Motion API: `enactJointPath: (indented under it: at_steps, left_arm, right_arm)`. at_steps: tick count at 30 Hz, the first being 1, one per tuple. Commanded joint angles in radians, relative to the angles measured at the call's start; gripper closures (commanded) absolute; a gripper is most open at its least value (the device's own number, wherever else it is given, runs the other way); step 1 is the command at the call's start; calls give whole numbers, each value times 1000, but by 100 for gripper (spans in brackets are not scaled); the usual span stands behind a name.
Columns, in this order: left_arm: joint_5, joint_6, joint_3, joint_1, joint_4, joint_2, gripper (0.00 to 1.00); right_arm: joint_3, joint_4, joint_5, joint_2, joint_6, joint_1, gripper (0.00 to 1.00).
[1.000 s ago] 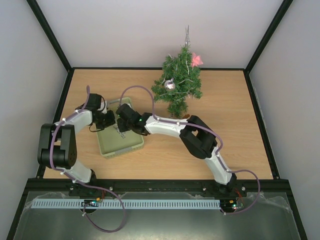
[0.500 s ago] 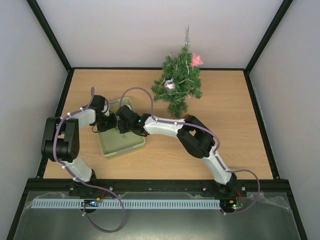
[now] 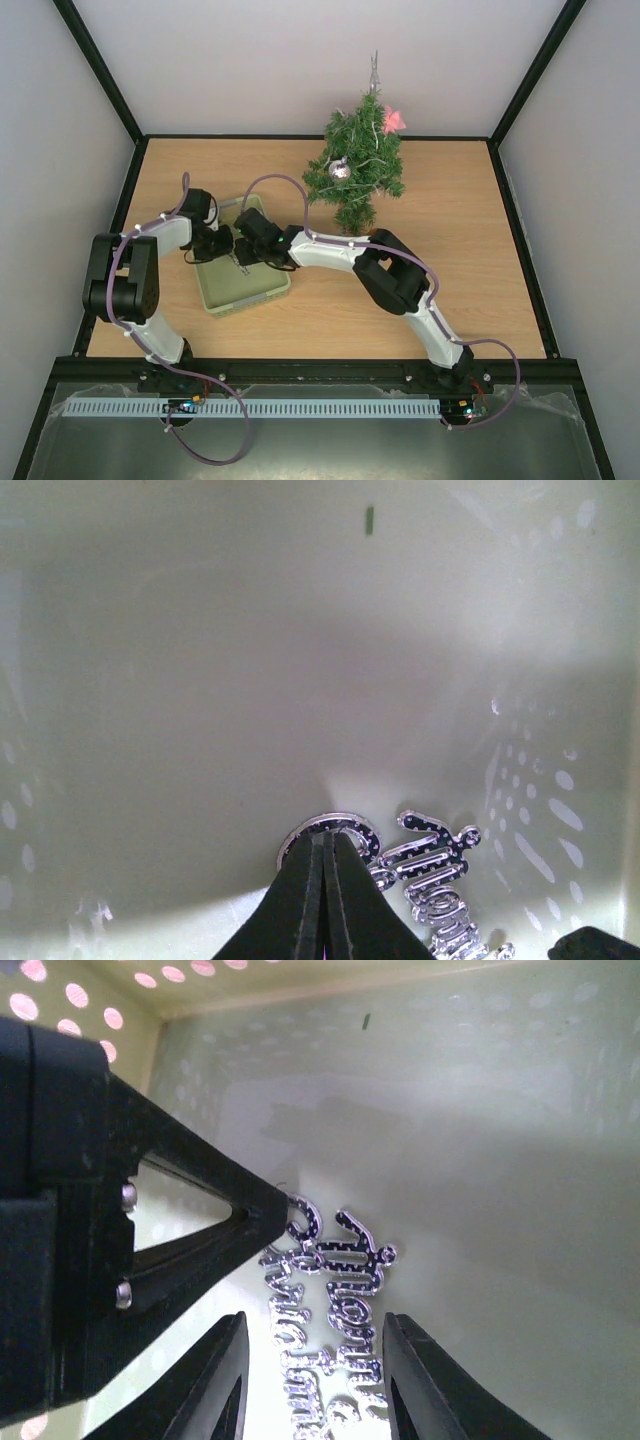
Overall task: Decorate the small christmas tree
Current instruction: Move the storage box to the center of the board.
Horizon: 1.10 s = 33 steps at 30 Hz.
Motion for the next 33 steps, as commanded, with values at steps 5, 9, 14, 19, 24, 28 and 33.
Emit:
enactJointPath:
  at_steps: [5, 9, 14, 19, 24, 28, 33]
  left_arm:
    - [-37, 11, 42, 23, -46, 26, 98]
    - [-29, 3, 59, 35, -49, 30, 98]
    - [-14, -2, 59, 41, -39, 34, 98]
    - [-10, 3, 55, 43, -40, 49, 98]
    - [-18, 3, 74, 43, -59, 11, 98]
    - [-46, 6, 77, 40, -71, -29, 98]
    - [-75, 16, 70, 21, -83, -18, 98]
  right_arm:
    - [12, -31, -29, 56, 11, -9, 64]
    - [31, -35, -19, 78, 12, -9, 64]
    - [65, -26, -1, 105, 7, -8, 65]
    - [55, 5, -18, 117, 42, -12, 65]
    - [38, 30, 3, 107, 56, -15, 66]
    - [30, 37, 4, 101, 60, -18, 66]
    - [29, 38, -1, 103, 62, -21, 67]
